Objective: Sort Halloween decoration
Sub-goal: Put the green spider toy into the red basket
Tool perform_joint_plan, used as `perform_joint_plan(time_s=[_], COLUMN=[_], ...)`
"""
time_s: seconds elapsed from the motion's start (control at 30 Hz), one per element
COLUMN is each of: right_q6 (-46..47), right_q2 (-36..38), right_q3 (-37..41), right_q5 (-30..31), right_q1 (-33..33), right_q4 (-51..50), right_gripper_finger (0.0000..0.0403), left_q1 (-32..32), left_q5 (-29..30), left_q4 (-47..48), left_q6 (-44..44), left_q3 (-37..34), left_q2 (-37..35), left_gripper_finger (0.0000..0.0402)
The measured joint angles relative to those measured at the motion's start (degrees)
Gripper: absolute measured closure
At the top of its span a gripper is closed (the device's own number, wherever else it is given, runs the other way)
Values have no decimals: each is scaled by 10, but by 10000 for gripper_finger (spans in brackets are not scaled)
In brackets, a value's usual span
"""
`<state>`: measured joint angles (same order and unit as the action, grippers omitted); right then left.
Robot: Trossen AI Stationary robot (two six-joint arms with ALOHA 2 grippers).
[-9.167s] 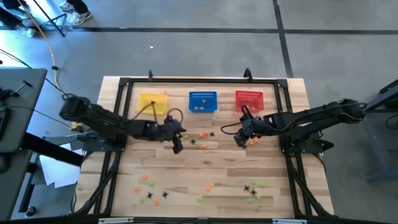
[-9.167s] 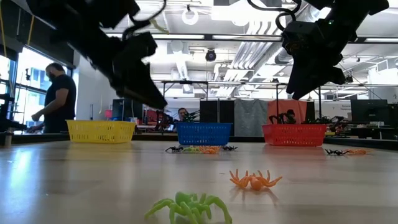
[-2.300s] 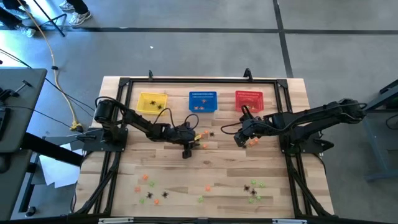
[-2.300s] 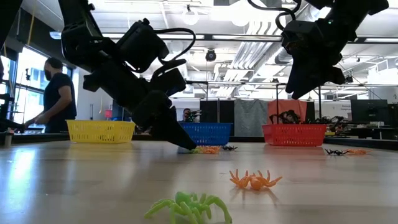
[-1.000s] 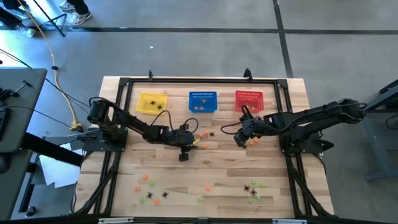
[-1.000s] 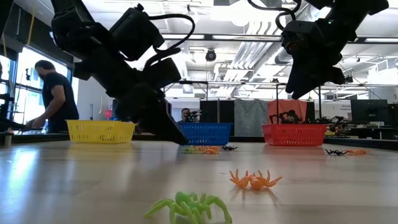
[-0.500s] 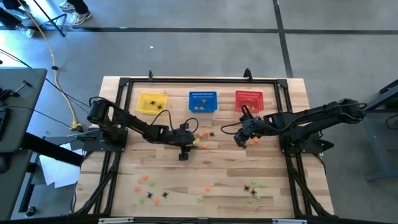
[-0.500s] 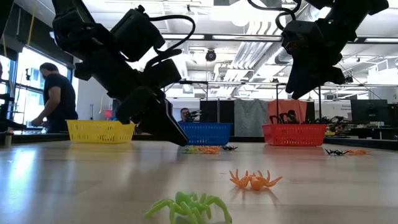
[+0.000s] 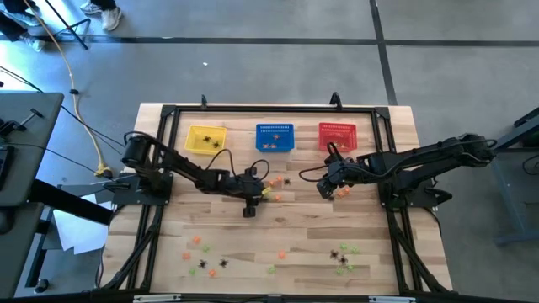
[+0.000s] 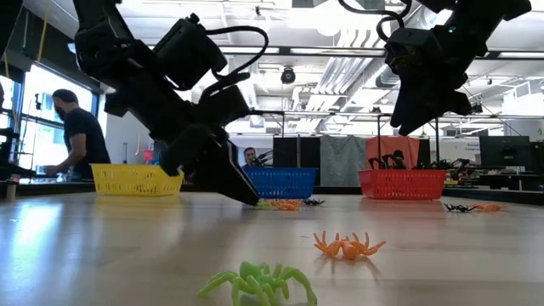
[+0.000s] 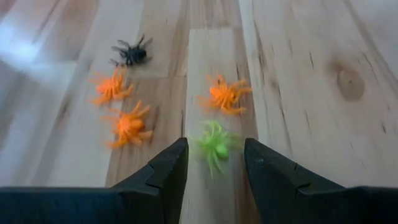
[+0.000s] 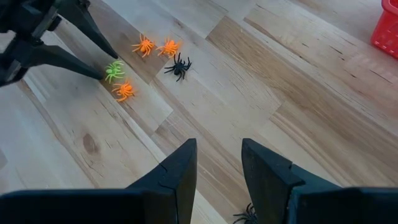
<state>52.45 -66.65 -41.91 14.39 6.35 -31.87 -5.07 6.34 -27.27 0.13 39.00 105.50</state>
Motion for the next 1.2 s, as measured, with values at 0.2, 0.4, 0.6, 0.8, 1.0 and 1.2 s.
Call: perform_joint_plan(time_s=[0.2, 0.4, 0.6, 0.8, 1.0, 1.2], right_q6=[0, 0, 0, 0, 0, 0], right_q2=[0, 0, 0, 0, 0, 0], right_q3=[0, 0, 0, 0, 0, 0], right_q5=[0, 0, 0, 0, 0, 0], right_q1=[0, 0, 0, 0, 0, 0], right_q4=[0, 0, 0, 0, 0, 0], right_gripper_finger=[279, 279, 279, 279, 279, 279], left_q1=[10, 15, 15, 16, 16, 16], left_q5=[-11, -11, -5, 0, 2, 2], left_q4=[-40, -40, -35, -34, -36, -61], left_q6=[-3, -46, -67, -92, -106, -107], left_q3=[10, 17, 17, 16, 16, 14], left_q2=[39, 52, 52, 52, 51, 52], left_gripper_finger=[254, 257, 306, 389, 399, 401])
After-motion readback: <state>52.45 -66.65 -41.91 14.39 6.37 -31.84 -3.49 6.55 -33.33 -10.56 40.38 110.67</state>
